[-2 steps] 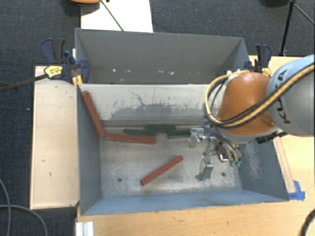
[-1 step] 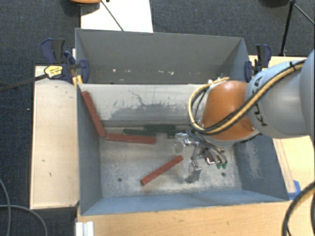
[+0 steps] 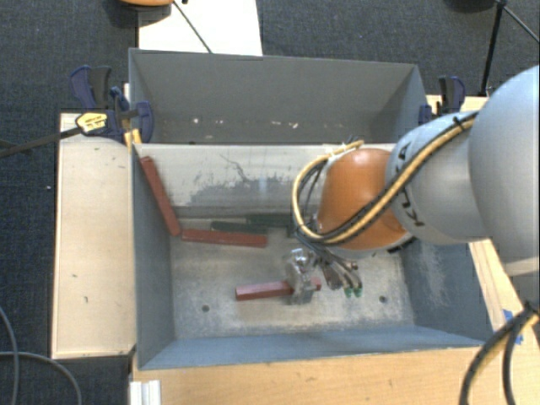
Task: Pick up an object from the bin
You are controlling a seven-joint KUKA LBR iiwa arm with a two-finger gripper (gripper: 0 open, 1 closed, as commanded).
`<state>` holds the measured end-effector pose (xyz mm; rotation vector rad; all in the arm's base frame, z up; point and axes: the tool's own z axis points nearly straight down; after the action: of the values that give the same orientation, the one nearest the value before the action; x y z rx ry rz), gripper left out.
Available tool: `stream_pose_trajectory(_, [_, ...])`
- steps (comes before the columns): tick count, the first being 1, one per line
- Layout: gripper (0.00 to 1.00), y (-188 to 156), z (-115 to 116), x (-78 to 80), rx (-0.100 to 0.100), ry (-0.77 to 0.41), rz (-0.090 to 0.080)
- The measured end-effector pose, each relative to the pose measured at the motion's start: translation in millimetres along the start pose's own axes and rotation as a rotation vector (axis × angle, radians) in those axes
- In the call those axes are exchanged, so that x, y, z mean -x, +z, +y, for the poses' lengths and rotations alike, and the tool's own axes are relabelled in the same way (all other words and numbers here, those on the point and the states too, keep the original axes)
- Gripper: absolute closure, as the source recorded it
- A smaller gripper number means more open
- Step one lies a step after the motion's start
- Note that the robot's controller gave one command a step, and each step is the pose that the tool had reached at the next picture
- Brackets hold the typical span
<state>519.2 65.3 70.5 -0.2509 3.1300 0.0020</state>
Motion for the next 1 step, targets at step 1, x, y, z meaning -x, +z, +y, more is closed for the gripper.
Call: stream_pose_trajectory(1, [1.0, 0.0, 0.0, 0.0, 0.0, 0.0, 0.0])
